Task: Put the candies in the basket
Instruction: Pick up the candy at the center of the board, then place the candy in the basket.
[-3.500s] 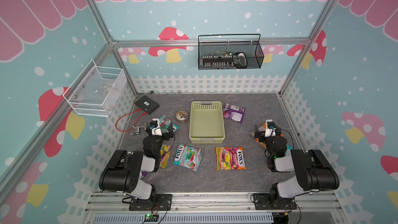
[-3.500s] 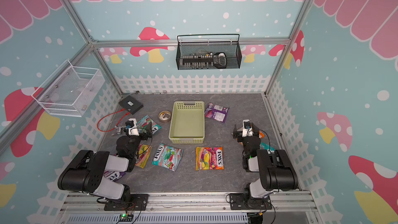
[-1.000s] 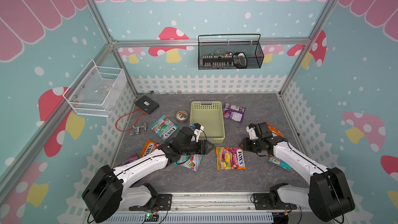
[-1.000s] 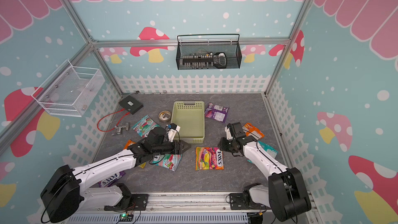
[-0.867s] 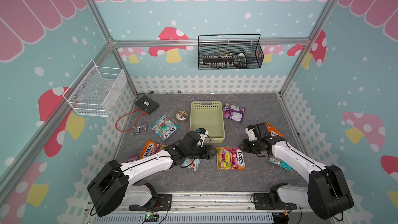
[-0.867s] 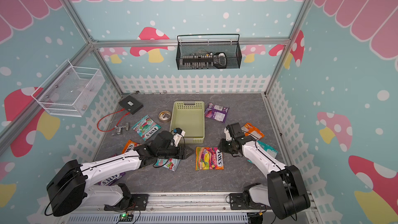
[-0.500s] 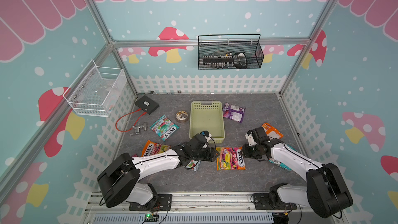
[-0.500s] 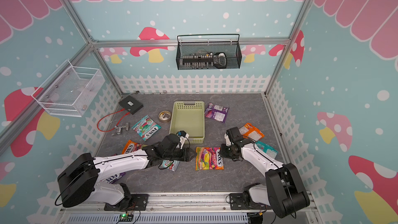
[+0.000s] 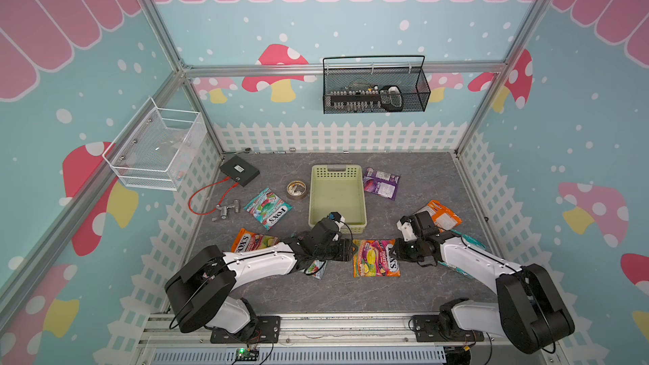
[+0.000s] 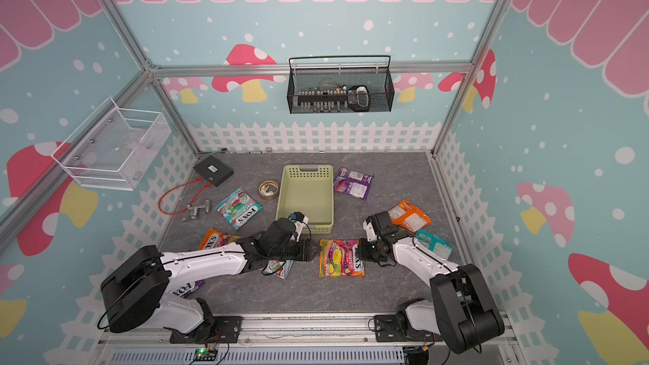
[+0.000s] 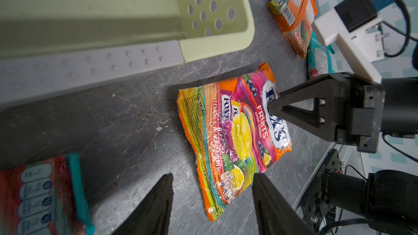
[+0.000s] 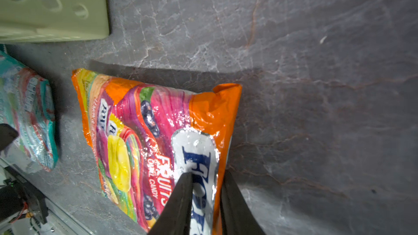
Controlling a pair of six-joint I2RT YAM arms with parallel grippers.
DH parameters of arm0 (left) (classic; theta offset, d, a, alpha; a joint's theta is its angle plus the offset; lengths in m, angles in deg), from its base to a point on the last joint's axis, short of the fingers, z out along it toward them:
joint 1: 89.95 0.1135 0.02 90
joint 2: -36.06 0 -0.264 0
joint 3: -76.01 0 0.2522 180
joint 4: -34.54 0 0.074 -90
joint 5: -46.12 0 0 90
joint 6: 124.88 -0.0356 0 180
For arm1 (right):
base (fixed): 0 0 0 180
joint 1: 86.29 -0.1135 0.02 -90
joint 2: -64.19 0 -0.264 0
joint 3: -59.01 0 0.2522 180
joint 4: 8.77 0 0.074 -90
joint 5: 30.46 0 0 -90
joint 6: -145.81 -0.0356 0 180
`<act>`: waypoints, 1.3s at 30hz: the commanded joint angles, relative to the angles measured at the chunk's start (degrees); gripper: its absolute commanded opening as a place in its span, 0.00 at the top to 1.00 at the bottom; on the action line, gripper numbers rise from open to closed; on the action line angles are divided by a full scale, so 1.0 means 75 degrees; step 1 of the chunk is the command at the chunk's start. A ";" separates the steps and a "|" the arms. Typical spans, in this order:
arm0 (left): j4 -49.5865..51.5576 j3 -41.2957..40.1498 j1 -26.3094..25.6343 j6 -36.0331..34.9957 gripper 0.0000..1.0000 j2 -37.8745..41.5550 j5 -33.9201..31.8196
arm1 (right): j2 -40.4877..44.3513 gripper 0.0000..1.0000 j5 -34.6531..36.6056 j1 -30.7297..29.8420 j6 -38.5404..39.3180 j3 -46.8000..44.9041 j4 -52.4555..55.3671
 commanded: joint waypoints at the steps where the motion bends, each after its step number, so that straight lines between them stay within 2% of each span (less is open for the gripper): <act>1: -0.0184 0.0138 -0.0039 0.0013 0.41 -0.0094 -0.0124 | 0.0231 0.85 -0.0066 -0.0040 0.0063 -0.0103 -0.0056; 4: -0.0187 0.0163 -0.0039 0.0031 0.42 -0.0028 -0.0211 | 0.0461 0.99 -0.0045 -0.0041 0.0039 -0.0002 0.0091; 8: -0.0231 0.0165 -0.0039 0.0069 0.40 0.0217 -0.0271 | 0.0809 1.00 0.0089 -0.0041 0.0016 0.0222 0.0386; 14: -0.0237 0.0170 0.0012 -0.0099 0.32 0.0927 -0.0638 | 0.1532 1.00 0.0383 -0.0041 -0.0107 0.0896 0.1043; 20: 0.0138 0.0549 0.0623 -0.0290 0.18 0.1477 -0.0830 | 0.2205 1.00 0.0653 -0.0041 -0.0185 0.2143 0.1521; 21: 0.0268 0.0638 0.0791 -0.0361 0.14 0.1501 -0.0875 | 0.2185 1.00 0.0690 -0.0039 -0.0184 0.2369 0.1584; 22: 0.0365 0.0720 0.0962 -0.0434 0.04 0.1512 -0.0918 | 0.2127 1.00 0.0704 -0.0041 -0.0163 0.2606 0.1618; 23: 0.0435 0.0787 0.1117 -0.0487 0.01 0.1519 -0.0923 | 0.2053 1.00 0.0697 -0.0039 -0.0141 0.2780 0.1631; 29: 0.0576 0.0938 0.2184 -0.0502 0.02 0.1567 -0.0506 | 0.1388 1.00 0.0960 -0.0041 -0.0073 0.4256 0.1631; 33: 0.0585 0.0967 0.2861 -0.0491 0.11 0.1664 -0.0199 | 0.0747 1.00 0.0802 -0.0054 -0.0026 0.5055 0.1366; 39: 0.0552 0.1015 0.3739 -0.0532 0.22 0.1623 0.0015 | -0.0317 1.00 0.0340 -0.0167 -0.0321 0.5396 0.0207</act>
